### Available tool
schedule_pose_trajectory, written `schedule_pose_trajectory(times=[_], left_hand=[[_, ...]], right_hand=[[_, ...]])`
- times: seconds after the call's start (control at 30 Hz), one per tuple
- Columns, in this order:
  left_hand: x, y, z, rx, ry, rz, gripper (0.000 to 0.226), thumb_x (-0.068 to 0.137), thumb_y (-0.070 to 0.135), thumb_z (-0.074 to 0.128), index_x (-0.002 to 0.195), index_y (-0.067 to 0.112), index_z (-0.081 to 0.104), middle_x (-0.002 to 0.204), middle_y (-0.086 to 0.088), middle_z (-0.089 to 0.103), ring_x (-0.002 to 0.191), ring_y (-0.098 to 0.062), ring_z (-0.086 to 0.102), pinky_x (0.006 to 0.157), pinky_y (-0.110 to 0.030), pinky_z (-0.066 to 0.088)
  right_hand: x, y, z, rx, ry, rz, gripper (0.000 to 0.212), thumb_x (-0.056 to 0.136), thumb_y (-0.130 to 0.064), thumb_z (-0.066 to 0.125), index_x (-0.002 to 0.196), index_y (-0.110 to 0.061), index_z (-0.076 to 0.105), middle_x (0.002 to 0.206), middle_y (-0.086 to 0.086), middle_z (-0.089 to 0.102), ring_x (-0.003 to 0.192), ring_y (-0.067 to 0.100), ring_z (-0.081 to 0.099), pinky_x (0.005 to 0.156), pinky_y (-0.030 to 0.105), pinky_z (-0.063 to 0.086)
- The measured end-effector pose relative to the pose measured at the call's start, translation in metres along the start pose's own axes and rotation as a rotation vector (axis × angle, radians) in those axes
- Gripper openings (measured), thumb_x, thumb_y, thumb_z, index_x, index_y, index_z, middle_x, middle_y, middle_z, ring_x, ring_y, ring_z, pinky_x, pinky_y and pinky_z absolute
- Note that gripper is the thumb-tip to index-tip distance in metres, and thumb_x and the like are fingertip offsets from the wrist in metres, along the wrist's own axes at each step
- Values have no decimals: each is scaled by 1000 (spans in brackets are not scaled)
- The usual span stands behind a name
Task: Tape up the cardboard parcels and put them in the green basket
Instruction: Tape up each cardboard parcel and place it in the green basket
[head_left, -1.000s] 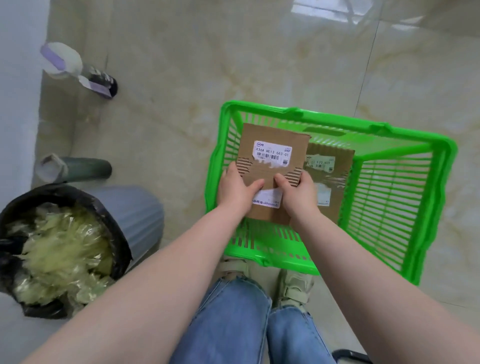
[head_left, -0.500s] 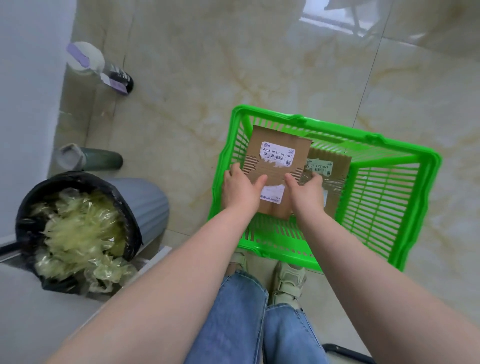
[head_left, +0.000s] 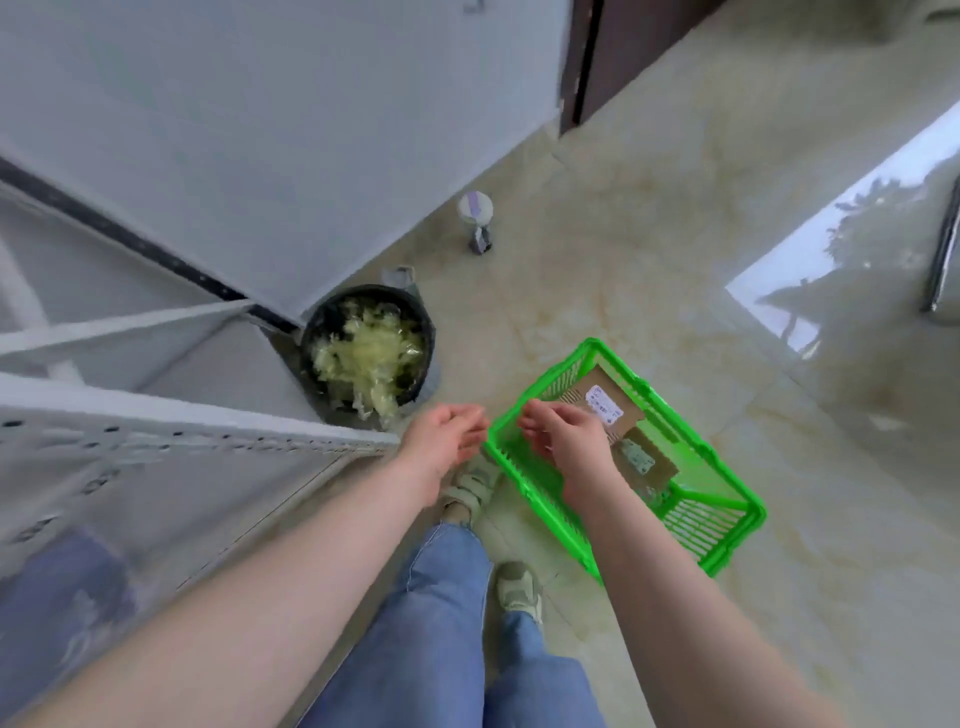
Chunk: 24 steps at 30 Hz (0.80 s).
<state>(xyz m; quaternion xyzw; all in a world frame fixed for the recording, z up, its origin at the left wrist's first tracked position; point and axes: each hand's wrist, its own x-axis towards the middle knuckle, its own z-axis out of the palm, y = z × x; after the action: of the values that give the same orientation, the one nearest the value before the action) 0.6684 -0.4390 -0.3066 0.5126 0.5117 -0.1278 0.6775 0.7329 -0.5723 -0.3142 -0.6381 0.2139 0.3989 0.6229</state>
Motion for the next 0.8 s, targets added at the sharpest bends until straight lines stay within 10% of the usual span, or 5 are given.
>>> schedule_pose_trajectory(times=[0.47, 0.8], left_hand=[[-320, -51, -316, -1131, 542, 359, 13, 95, 17, 61, 84, 11, 65, 66, 1, 71, 56, -7, 66, 50, -16, 52], [-429, -109, -543, -1285, 687, 497, 17, 95, 20, 62, 79, 14, 62, 63, 4, 68, 61, -7, 62, 53, -15, 51]], right_hand=[[-306, 9, 310, -662, -883, -138, 15, 90, -26, 67, 90, -11, 70, 80, 1, 74, 70, 10, 67, 67, 21, 54], [-457, 148, 524, -503, -862, -73, 26, 89, -30, 69, 94, -5, 66, 84, 9, 70, 70, 19, 64, 66, 27, 55]])
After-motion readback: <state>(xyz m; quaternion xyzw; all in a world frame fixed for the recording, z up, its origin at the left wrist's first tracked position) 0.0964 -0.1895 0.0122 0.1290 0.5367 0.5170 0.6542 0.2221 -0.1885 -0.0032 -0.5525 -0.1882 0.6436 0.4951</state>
